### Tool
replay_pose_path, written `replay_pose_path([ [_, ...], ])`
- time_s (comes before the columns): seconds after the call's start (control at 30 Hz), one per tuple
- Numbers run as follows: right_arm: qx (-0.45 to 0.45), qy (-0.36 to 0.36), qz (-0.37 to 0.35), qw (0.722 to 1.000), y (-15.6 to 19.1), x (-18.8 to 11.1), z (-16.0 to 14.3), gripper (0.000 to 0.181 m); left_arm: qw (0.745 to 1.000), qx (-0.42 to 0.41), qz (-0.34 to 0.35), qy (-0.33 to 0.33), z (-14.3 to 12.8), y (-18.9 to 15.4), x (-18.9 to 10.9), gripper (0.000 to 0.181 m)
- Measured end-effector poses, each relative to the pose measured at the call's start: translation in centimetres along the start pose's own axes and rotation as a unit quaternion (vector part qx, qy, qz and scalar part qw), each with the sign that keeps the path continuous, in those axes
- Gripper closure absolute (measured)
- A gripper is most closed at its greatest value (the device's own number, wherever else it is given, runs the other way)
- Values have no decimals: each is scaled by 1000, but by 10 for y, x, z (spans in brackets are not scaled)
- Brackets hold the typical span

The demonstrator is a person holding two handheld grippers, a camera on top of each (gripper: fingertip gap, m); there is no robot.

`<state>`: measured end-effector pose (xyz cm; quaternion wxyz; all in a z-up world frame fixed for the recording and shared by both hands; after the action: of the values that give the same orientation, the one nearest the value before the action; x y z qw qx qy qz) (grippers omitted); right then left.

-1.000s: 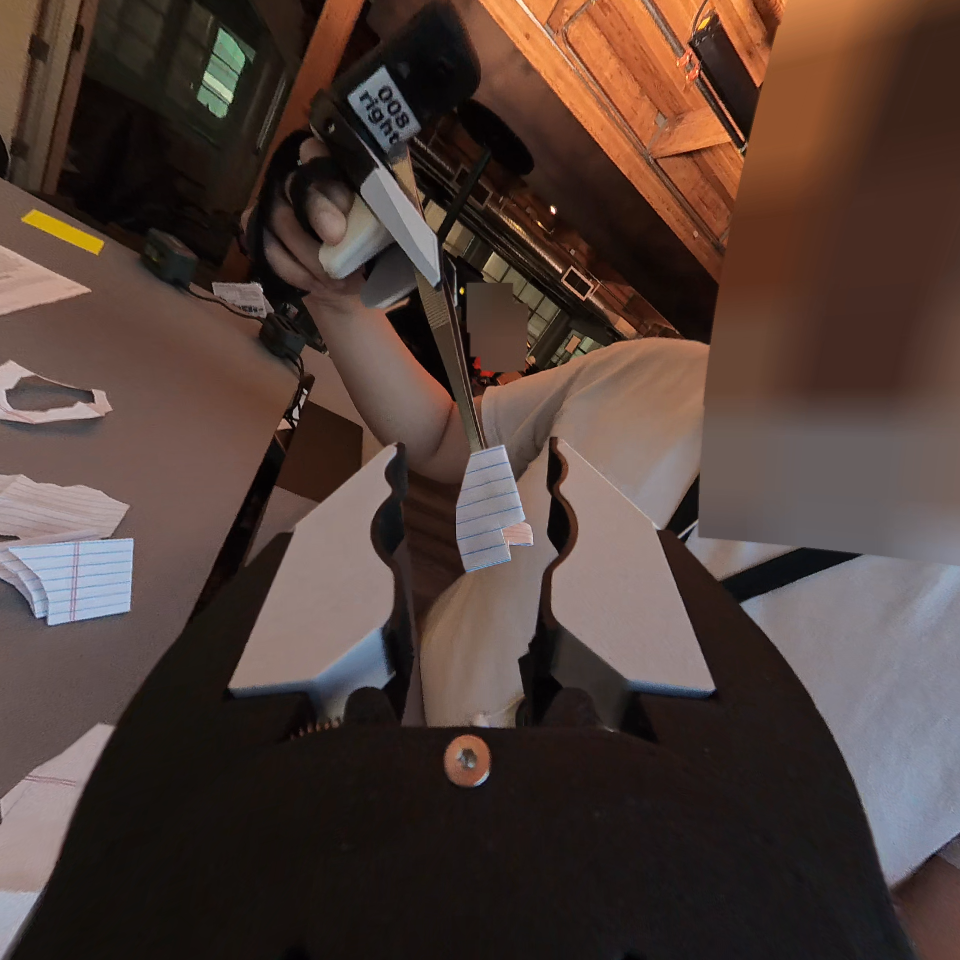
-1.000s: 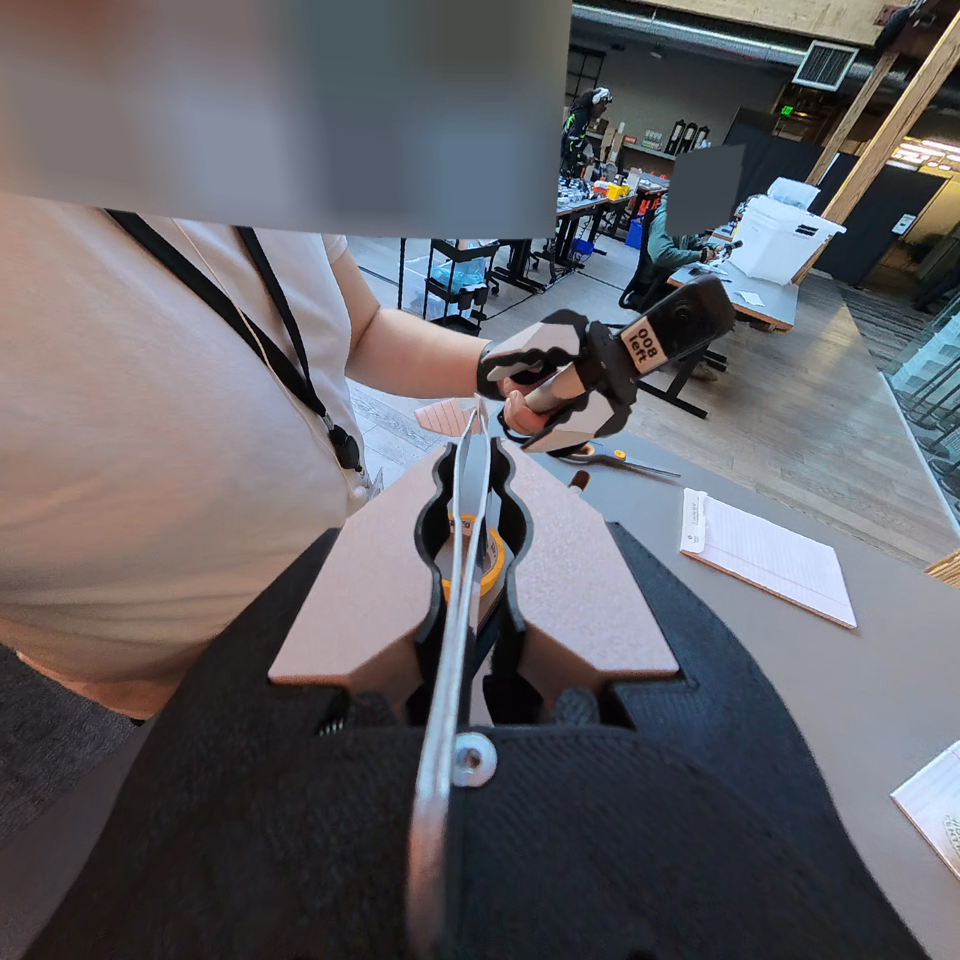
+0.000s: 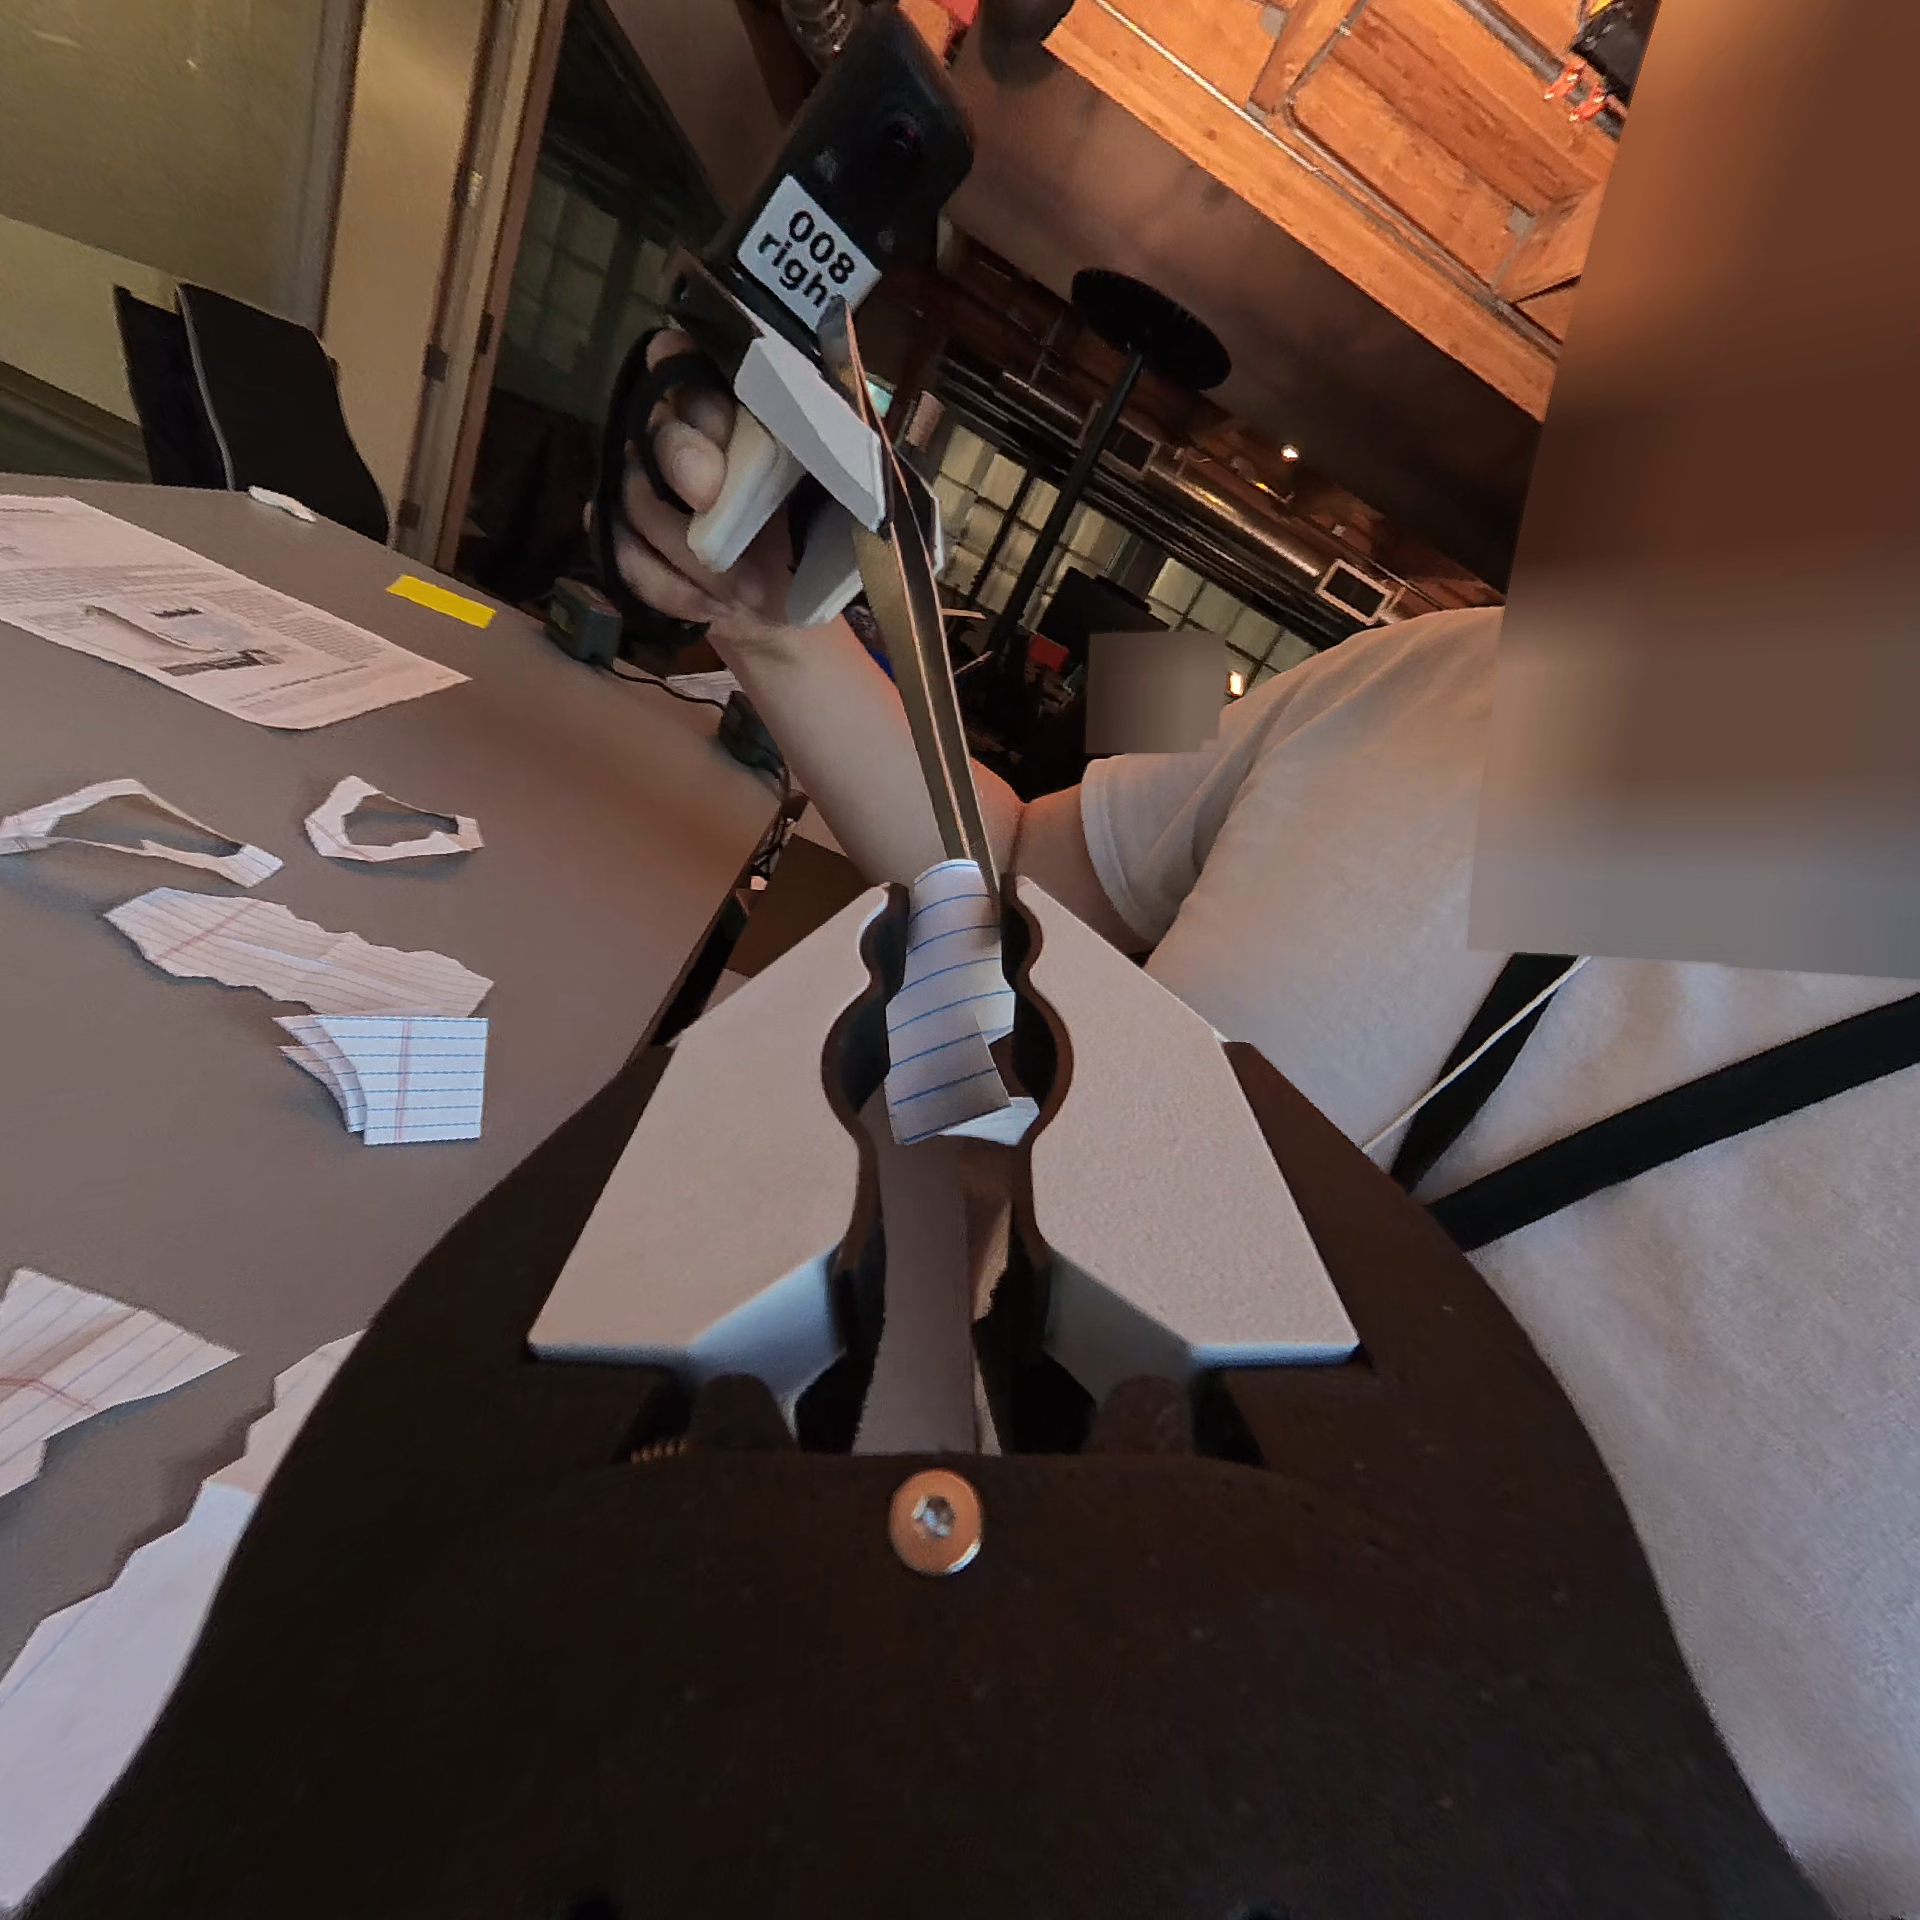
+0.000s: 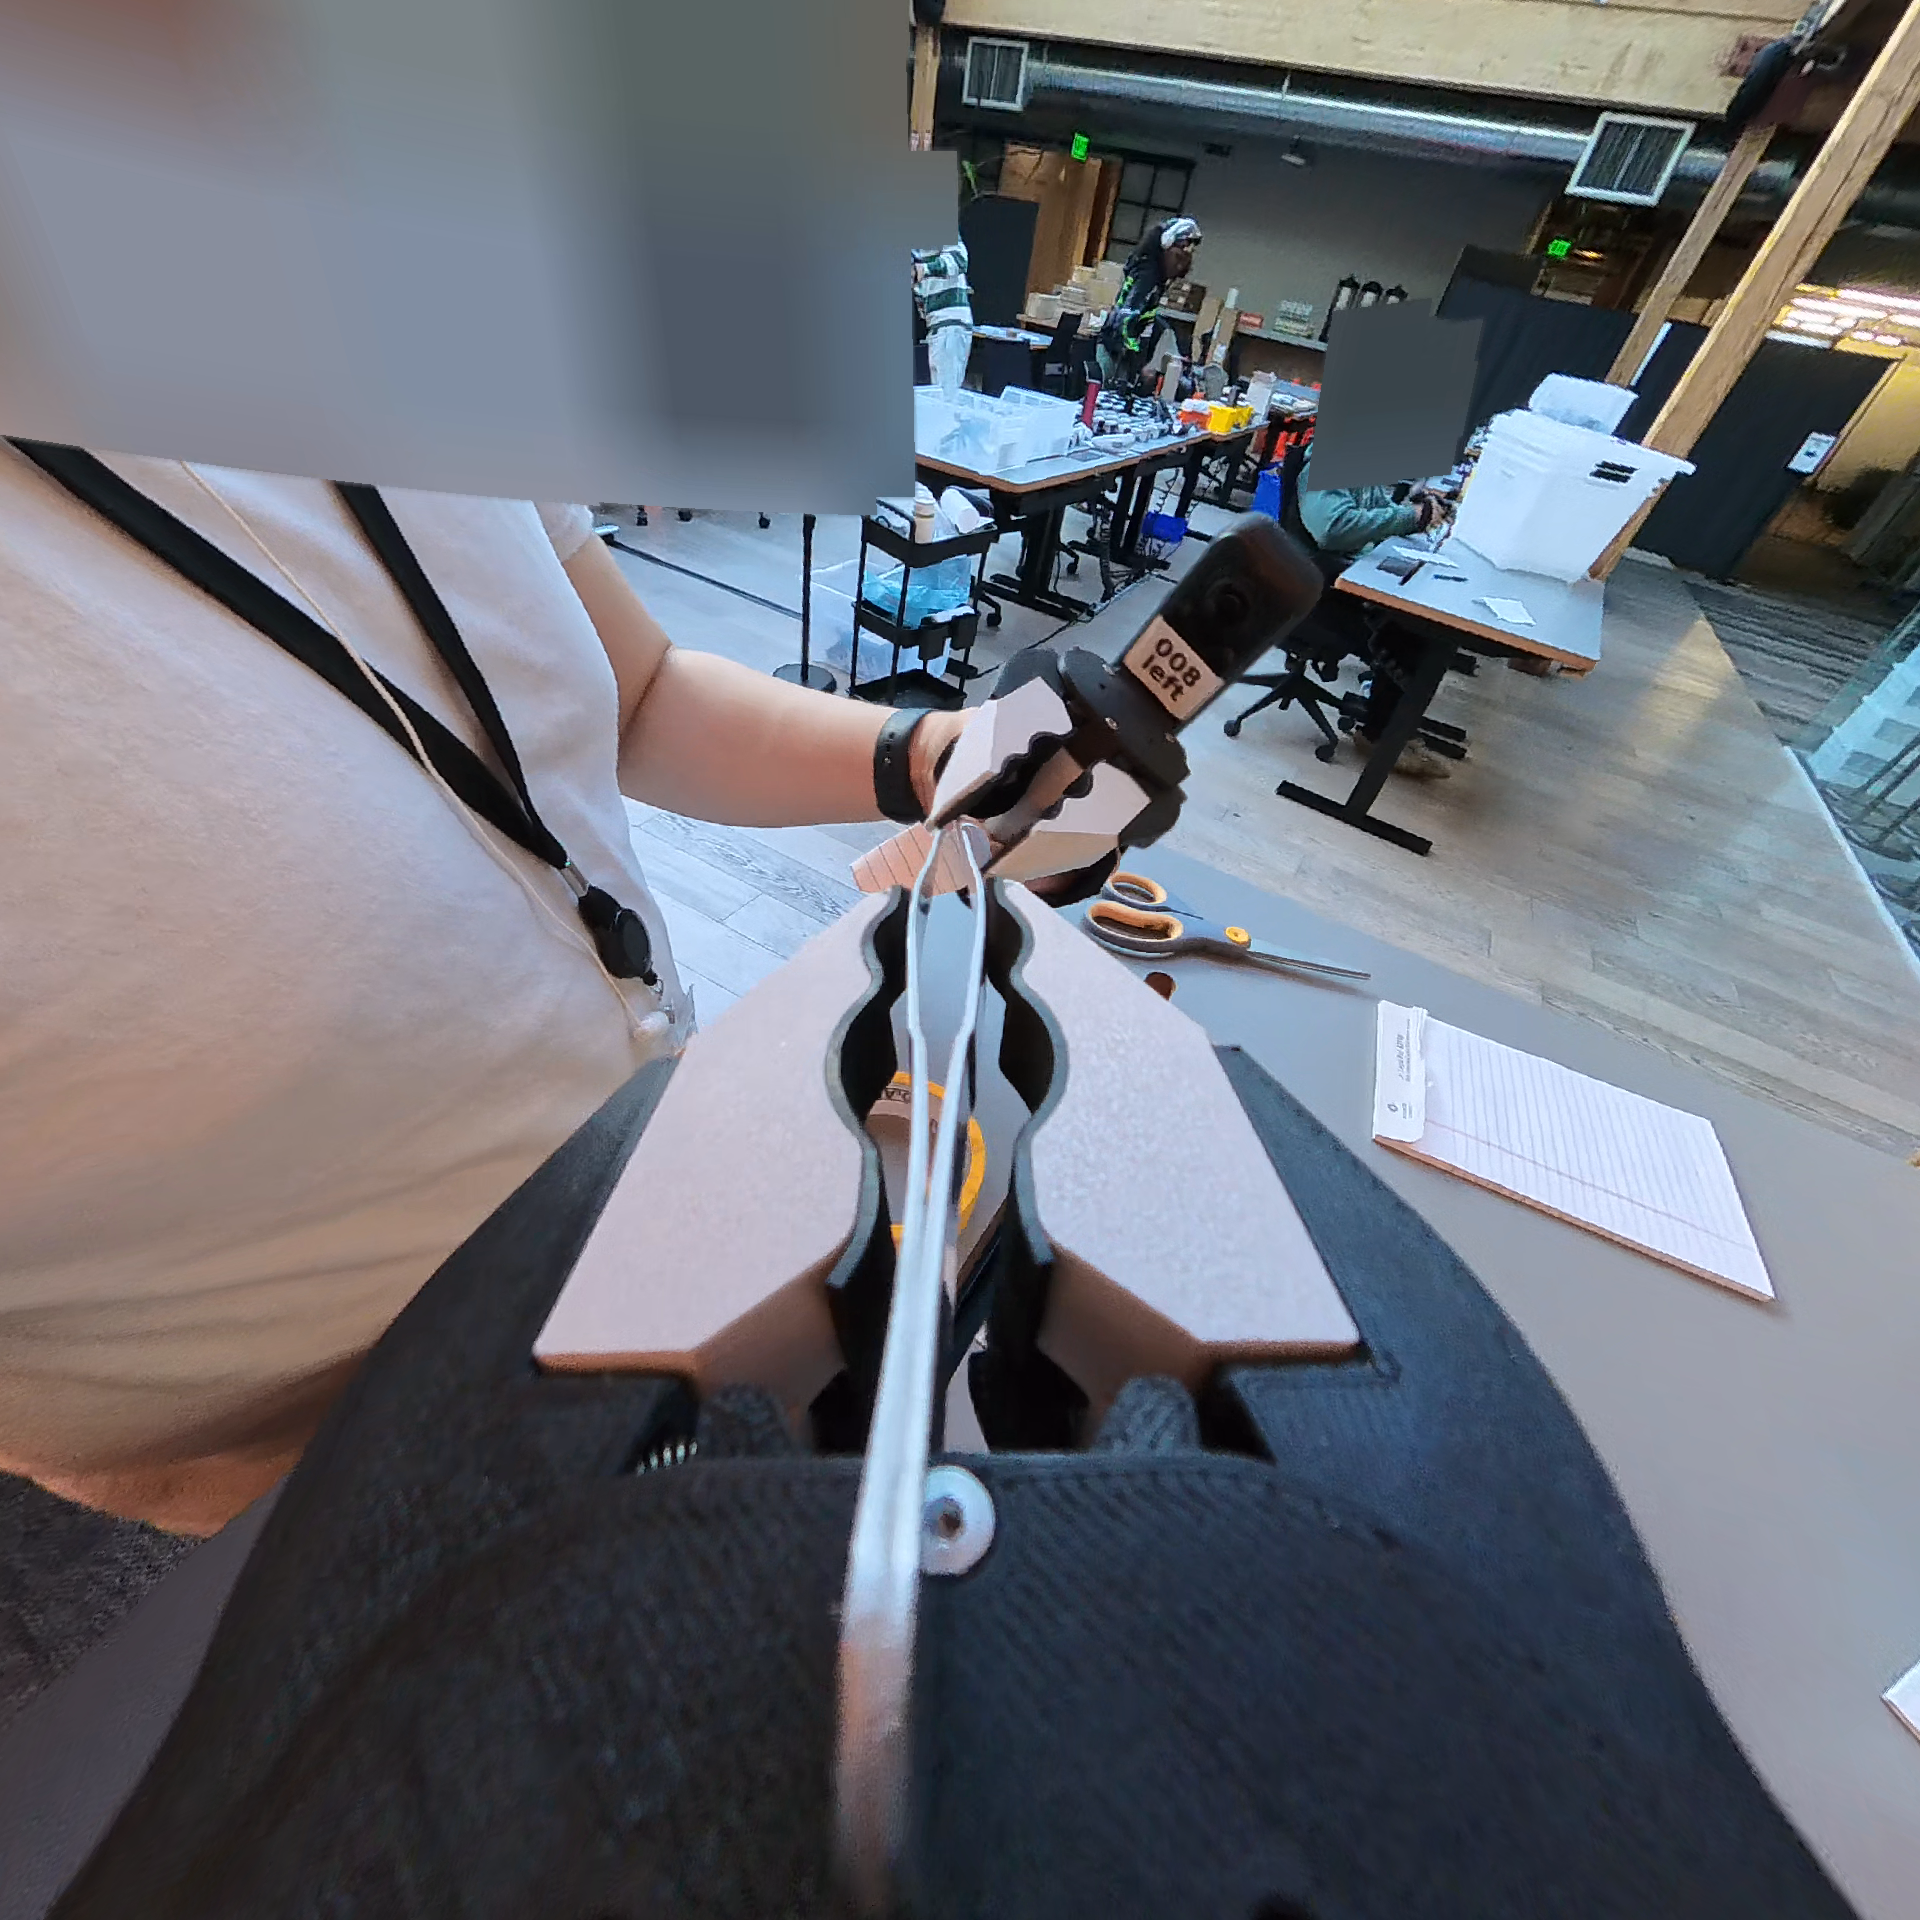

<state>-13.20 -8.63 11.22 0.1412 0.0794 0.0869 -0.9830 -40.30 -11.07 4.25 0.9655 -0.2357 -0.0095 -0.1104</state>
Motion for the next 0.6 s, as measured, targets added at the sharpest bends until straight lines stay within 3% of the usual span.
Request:
replay_pose_path([
  [0.23, 21, 0, -31, 999, -5, 3, -3, 171, 998, 27, 59, -24, 2, -2, -13, 163],
  [0.6, 9, 29, -16, 999, -8, 8, 1, 170, 996, 33, 75, -19, 1, -5, -21, 166],
])
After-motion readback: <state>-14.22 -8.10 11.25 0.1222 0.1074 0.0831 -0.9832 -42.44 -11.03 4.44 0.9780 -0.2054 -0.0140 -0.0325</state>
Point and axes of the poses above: each gripper's, where its closed fingertips meet, x out along the fingers, z out of its top, y = z × x across the jaws, the point moved 10 cm from there along -x, back along the fingers, and after that the axes turned 2 degrees about y, right-handed, at the moved point
